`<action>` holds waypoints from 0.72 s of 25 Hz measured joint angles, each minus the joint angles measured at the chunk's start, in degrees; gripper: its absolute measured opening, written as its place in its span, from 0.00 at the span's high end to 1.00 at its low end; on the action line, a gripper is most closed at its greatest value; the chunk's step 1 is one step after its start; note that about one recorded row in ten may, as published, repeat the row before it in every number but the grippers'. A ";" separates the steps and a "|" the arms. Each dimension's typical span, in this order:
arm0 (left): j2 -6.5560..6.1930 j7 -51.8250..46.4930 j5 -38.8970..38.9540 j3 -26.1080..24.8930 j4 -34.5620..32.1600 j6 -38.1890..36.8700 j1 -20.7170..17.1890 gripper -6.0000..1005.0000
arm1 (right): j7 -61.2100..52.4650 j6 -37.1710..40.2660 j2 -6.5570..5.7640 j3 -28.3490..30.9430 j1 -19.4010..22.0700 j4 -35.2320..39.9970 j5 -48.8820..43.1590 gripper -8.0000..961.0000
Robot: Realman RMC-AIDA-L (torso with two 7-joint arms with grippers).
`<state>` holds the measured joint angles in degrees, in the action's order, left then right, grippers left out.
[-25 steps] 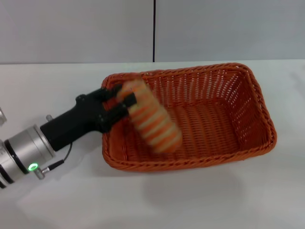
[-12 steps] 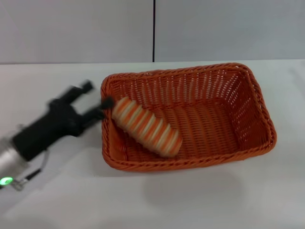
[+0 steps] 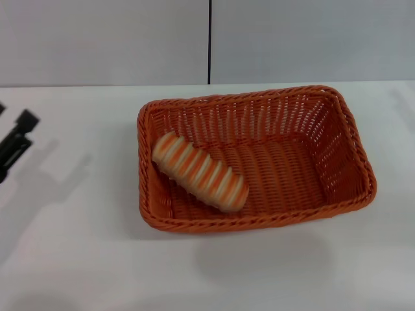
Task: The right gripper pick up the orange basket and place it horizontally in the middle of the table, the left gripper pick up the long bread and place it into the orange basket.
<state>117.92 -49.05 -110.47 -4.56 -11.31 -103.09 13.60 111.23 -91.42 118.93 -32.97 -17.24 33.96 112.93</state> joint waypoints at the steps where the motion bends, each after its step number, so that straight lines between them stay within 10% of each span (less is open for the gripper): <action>1: 0.00 0.00 0.00 0.00 0.00 0.00 0.00 0.16 | 0.77 0.06 0.00 0.03 -0.26 -0.96 0.38 0.46; 18: -0.05 0.54 0.24 -7.50 -2.10 0.33 -4.73 0.16 | 8.49 2.06 -0.04 0.58 -4.71 -8.88 2.17 0.46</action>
<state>117.87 -48.51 -110.23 -12.07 -13.41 -102.76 8.87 119.72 -89.35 118.88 -32.39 -21.96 25.08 115.10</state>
